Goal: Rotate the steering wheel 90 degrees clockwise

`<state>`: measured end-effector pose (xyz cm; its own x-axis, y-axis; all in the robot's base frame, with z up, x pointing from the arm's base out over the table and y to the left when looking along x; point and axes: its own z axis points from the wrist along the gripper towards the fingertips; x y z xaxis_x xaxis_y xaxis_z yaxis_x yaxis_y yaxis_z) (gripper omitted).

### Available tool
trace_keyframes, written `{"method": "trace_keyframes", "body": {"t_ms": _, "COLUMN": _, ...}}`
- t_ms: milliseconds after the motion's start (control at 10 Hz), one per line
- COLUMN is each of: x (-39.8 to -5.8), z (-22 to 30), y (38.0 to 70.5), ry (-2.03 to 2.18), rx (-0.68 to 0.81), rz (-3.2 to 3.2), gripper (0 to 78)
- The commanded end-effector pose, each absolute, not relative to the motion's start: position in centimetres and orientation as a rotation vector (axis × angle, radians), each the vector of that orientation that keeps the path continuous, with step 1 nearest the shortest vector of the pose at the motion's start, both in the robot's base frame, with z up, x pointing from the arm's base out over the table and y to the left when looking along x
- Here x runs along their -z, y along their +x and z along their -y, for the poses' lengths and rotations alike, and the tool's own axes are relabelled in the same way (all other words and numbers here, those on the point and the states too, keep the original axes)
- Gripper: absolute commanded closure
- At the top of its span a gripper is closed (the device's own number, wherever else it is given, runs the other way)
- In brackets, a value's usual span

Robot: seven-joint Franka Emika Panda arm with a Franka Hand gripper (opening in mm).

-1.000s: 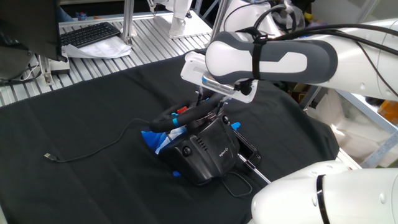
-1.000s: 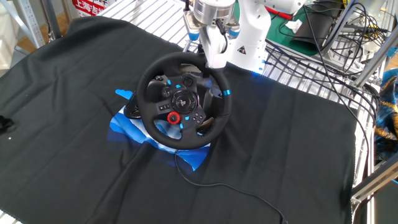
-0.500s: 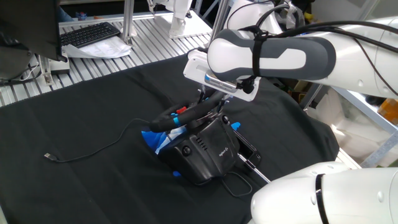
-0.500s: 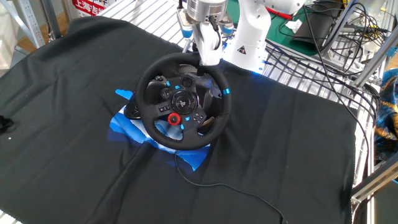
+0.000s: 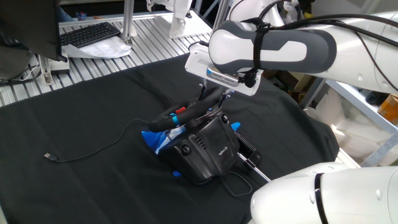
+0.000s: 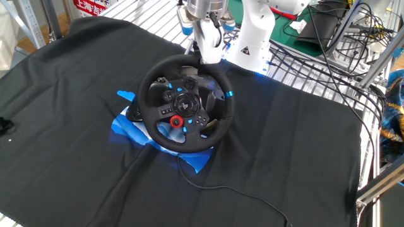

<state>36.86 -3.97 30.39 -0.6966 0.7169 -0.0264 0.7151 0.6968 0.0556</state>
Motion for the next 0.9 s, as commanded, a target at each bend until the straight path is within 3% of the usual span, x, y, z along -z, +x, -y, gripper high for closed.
{"method": "trace_keyframes", "body": {"t_ms": 100, "x": -30.31, "z": 4.47, "y": 37.13, "ry": 1.175, "rx": -0.066, "rz": -2.854, "gripper": 75.5}}
{"method": "trace_keyframes", "body": {"t_ms": 900, "x": -30.34, "z": 4.4, "y": 37.1, "ry": 1.169, "rx": -0.055, "rz": -2.863, "gripper": 75.5}}
